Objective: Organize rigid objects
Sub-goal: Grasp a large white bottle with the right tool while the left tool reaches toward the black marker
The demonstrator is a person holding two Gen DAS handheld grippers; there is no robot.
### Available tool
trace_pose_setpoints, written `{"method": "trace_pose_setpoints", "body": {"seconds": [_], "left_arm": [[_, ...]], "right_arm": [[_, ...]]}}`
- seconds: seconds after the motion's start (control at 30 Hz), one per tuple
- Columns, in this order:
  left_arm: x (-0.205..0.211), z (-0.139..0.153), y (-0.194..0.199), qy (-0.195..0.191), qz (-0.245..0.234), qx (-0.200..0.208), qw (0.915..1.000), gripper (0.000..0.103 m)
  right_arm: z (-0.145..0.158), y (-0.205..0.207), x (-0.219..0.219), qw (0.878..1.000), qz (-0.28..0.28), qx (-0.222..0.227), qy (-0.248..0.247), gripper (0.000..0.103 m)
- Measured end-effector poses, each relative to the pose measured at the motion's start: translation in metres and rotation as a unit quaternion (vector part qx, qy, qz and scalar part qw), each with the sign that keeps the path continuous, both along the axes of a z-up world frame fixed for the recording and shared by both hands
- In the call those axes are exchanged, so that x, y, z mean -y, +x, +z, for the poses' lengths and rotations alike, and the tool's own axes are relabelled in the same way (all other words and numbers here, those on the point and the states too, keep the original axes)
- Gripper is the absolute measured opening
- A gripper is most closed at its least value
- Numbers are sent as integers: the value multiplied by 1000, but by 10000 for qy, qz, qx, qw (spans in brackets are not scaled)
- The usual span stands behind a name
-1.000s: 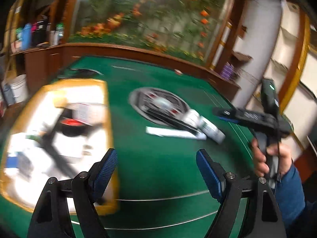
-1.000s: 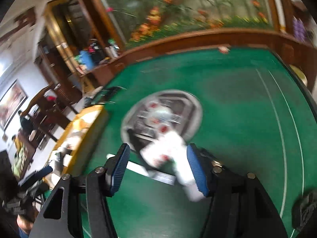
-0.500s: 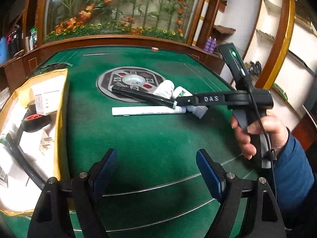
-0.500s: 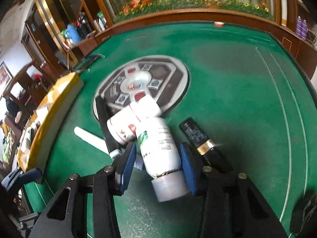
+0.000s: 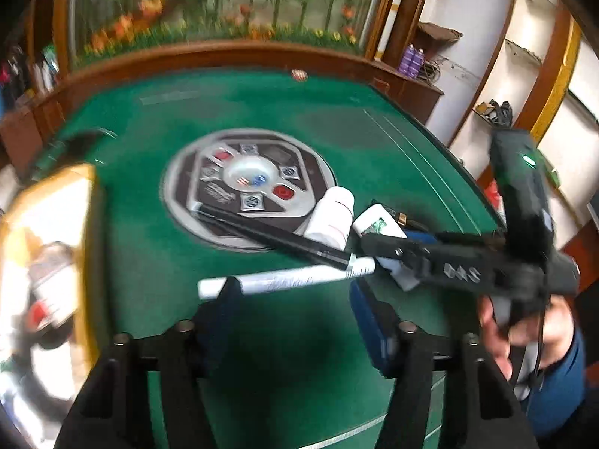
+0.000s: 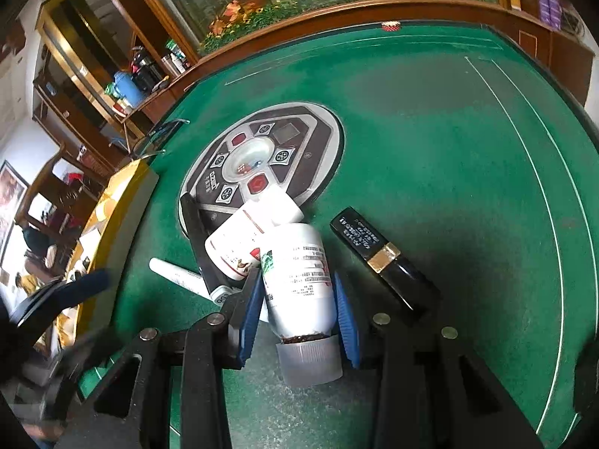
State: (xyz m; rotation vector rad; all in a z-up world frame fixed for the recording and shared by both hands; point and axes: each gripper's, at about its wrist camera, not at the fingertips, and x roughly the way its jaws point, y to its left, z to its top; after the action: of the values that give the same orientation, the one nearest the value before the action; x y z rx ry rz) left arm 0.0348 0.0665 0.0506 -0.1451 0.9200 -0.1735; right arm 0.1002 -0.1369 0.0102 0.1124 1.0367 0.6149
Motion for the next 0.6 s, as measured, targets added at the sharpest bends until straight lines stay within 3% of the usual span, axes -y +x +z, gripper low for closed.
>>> {"method": "trace_pose_setpoints", "body": {"seconds": [0.2, 0.33, 0.4, 0.43, 0.47, 0.53, 0.6], "left_arm": [[2, -16, 26, 150, -304, -301, 9990, 62], [13, -21, 21, 456, -662, -339, 9962, 62], [20, -20, 15, 350, -885, -410, 9946, 62], [28, -22, 10, 370, -1005, -456, 9932, 55], [34, -25, 7, 427, -1067, -504, 9921, 38], [48, -33, 0, 404, -1323, -725, 9877, 23], [63, -31, -10, 837, -1451, -543, 9844, 23]], "right_arm": [[0, 4, 7, 9997, -120, -177, 149, 36], [2, 4, 9, 9995, -164, -185, 216, 36], [4, 4, 10, 9994, -182, -171, 228, 36], [4, 3, 9, 9994, -181, -174, 227, 36], [3, 3, 9, 9994, -186, -179, 220, 36], [3, 3, 10, 9994, -199, -185, 217, 36], [3, 3, 11, 9994, -203, -179, 216, 36]]}}
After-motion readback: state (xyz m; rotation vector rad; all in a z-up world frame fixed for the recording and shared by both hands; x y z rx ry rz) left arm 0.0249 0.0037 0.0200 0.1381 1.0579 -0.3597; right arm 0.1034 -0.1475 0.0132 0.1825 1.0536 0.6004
